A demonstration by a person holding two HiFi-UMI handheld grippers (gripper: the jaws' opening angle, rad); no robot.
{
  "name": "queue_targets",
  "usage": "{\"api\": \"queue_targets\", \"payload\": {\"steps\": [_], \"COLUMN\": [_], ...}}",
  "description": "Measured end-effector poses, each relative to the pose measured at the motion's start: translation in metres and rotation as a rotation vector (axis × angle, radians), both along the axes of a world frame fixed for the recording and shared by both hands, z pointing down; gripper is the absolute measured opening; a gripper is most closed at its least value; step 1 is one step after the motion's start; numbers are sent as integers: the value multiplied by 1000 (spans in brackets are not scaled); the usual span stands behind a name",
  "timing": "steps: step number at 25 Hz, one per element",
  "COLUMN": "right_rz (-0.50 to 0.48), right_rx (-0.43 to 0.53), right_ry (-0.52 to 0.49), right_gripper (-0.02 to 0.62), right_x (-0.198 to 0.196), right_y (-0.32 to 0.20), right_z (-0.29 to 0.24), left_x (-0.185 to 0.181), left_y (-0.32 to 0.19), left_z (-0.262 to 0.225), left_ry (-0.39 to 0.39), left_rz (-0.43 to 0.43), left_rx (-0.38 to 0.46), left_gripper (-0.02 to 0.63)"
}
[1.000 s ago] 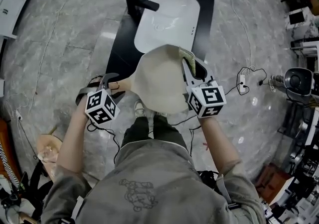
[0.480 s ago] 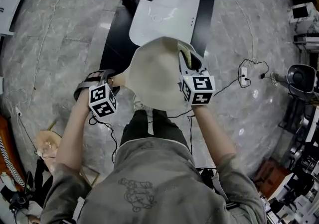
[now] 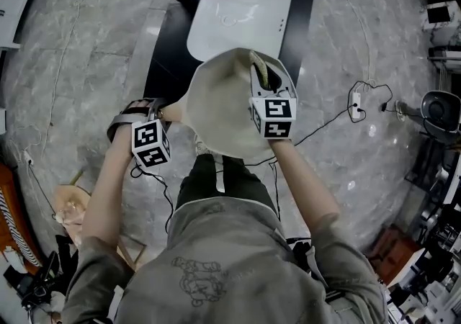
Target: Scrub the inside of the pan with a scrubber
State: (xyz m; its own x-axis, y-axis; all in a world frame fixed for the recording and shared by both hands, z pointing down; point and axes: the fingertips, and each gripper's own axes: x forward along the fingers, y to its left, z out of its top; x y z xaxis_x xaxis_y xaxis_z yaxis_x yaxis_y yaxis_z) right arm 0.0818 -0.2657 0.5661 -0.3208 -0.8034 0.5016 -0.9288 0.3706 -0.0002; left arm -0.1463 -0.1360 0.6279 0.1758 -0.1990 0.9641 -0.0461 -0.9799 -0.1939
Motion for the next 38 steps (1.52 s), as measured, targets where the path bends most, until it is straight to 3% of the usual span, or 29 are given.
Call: {"api": "queue_targets", "payload": {"steps": [11,18,25,29,32,38], "right_rz": [-191,-506,-715,-902,-978,-1184], "right_rx": [-73,-193,-340,-439,-502,-680], "right_ry": [24,30,-122,-170,-211,-165], "right_gripper": [80,80,80,80,80,80], "right_x": [-61,-118,-151,-157,-151,-117], "right_y": [8,55,103,145,167,217], "right_z": [27,44,37,35,31,24], "left_x": [0,1,1,0,0,1], "left_y": [0,0,-1,-1,-1,-3], "left_z": [3,2,3,4,4,4], "left_ry": [-6,1,3,0,-7,-14], "left_rz": [38,43,36,33,32,20], "left_rx": [19,32,37,32,28,29], "left_gripper": [173,173,173,173,173,173]}}
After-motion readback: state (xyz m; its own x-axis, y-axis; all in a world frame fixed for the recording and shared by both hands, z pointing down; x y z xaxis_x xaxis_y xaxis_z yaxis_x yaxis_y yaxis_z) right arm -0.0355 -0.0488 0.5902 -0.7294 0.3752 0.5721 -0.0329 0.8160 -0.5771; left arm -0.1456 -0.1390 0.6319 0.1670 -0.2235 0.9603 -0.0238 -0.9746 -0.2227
